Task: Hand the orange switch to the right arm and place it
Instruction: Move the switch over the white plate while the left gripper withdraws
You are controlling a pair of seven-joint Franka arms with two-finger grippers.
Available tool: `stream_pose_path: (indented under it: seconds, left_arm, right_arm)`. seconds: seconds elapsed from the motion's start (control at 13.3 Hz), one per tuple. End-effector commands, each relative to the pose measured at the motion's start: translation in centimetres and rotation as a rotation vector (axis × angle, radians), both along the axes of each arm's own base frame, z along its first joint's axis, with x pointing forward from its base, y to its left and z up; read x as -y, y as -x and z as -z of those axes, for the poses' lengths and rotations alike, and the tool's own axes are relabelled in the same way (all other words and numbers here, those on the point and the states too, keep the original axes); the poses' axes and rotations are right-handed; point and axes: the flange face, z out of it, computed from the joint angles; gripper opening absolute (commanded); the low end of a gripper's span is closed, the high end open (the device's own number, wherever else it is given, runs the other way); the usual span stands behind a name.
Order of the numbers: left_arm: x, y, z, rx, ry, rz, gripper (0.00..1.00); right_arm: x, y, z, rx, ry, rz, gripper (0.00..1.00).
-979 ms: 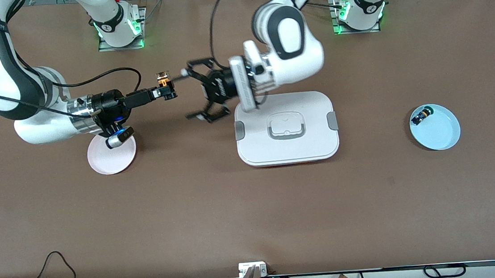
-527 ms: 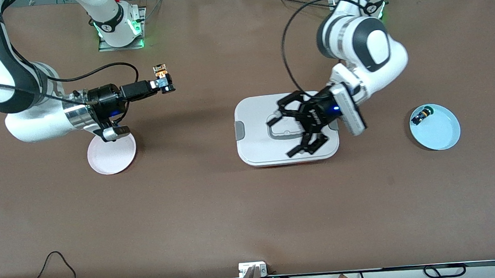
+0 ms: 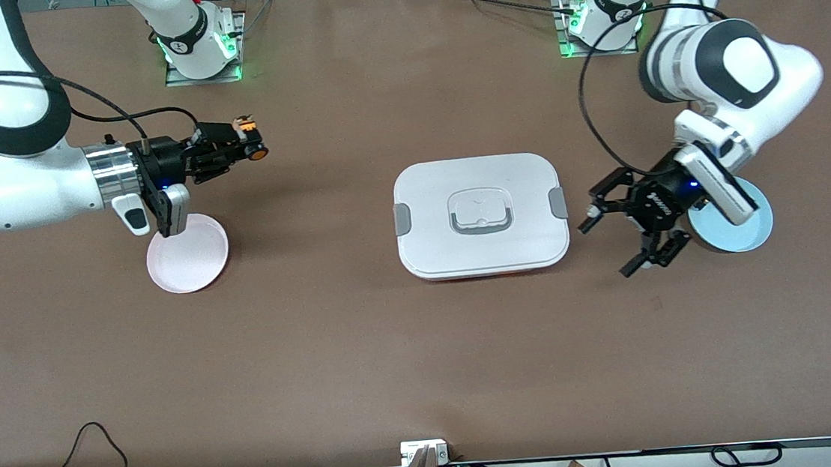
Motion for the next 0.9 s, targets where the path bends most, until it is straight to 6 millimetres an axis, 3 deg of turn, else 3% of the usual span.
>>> stream_pose_path:
  seconds: [0.0,0.23,0.45,0.68,0.83]
  left_arm:
    - [-3.7,0.4,-2.9,-0.089,-0.103,0.023,1.00]
    - [-7.1,-0.1,-8.1,-0.277,-0.217,0.057,1.00]
    - [-7.7,0.9,-14.0,-0.457,-0.400,0.037,1.00]
    - [-9.5,3.0,-16.4,-0.675,-0.557,-0.060,1.00]
    - [-9.6,4.2,-17.0,-0.807,-0.672,-0.181,1.00]
  right_arm:
    - [2.3,-0.7,-0.7,0.197,0.149,-0.160,0.25]
    - [4.6,-1.7,0.3,0.390,0.303,-0.387,0.25]
    - [6.3,-2.9,1.1,0.541,0.426,-0.594,0.25]
    - [7.3,-3.7,2.6,0.668,0.466,-0.759,0.25]
    - [7.6,-3.6,4.7,0.723,0.455,-0.814,0.25]
